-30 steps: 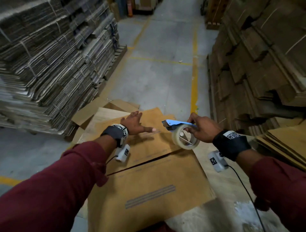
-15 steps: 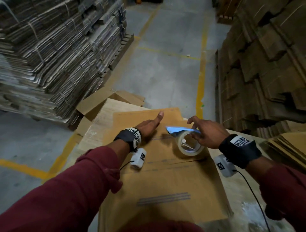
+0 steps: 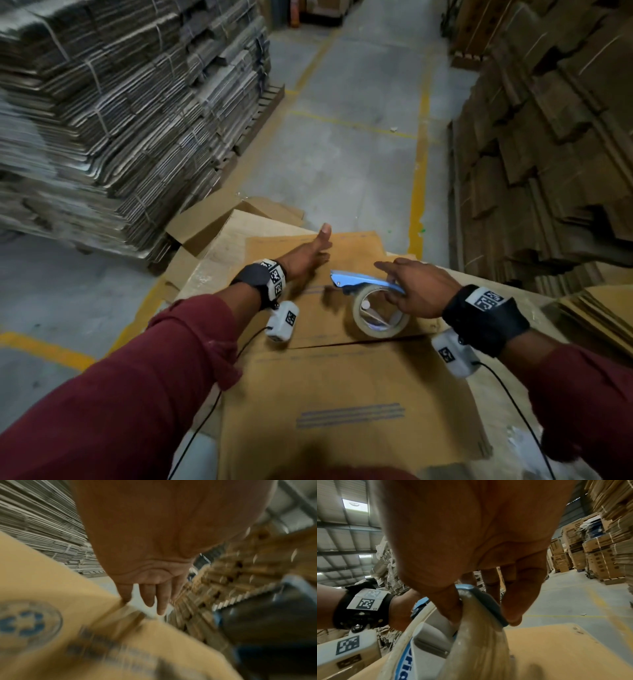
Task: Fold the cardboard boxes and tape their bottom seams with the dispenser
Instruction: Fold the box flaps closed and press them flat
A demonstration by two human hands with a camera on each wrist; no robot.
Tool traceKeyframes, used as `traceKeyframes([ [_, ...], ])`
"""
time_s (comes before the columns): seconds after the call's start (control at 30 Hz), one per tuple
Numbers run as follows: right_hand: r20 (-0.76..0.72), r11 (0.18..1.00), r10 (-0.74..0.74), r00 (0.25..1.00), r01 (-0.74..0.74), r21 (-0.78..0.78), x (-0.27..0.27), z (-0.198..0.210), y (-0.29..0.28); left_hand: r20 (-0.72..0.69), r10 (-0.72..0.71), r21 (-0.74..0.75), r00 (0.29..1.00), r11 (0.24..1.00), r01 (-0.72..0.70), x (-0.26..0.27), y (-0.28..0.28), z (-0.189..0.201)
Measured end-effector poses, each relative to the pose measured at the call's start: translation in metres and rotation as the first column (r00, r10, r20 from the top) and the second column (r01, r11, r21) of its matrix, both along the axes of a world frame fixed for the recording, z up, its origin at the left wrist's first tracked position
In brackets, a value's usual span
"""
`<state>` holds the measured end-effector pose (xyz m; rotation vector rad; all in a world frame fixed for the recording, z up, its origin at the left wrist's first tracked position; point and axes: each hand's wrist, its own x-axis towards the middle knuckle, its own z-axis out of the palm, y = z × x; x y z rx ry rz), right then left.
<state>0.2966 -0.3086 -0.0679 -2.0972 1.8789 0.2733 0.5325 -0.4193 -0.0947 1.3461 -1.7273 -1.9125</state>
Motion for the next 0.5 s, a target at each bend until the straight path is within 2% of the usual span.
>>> traceKeyframes([
  [0.13,0.021,0.999,0.054,0.998,-0.054,0.002,0.022,0.009,-0.003,-0.047,0.216,-0.082,0.975,0.972,-0.219,0.042,0.003,0.03],
  [0.2,0.07,0.996,0.086,0.994,-0.086,0.0,0.037,0.014,-0.006,-0.041,0.35,-0.049,0.936,0.935,-0.352,0.071,0.014,0.039],
  [0.27,0.112,0.992,0.128,0.986,-0.125,-0.031,0.055,0.021,-0.01,-0.015,0.457,0.05,0.89,0.889,-0.455,0.101,0.033,0.04],
  [0.33,0.165,0.987,0.162,0.973,-0.156,-0.045,0.073,0.027,-0.016,0.005,0.523,0.229,0.852,0.829,-0.51,0.128,0.056,0.037],
  [0.4,0.279,0.986,0.168,0.946,-0.166,-0.032,0.088,0.029,-0.02,-0.01,0.567,0.398,0.823,0.758,-0.517,0.147,0.075,0.029],
  [0.5,0.437,0.983,0.167,0.884,-0.182,-0.009,0.104,0.028,-0.028,-0.041,0.621,0.526,0.783,0.68,-0.511,0.162,0.09,0.02],
])
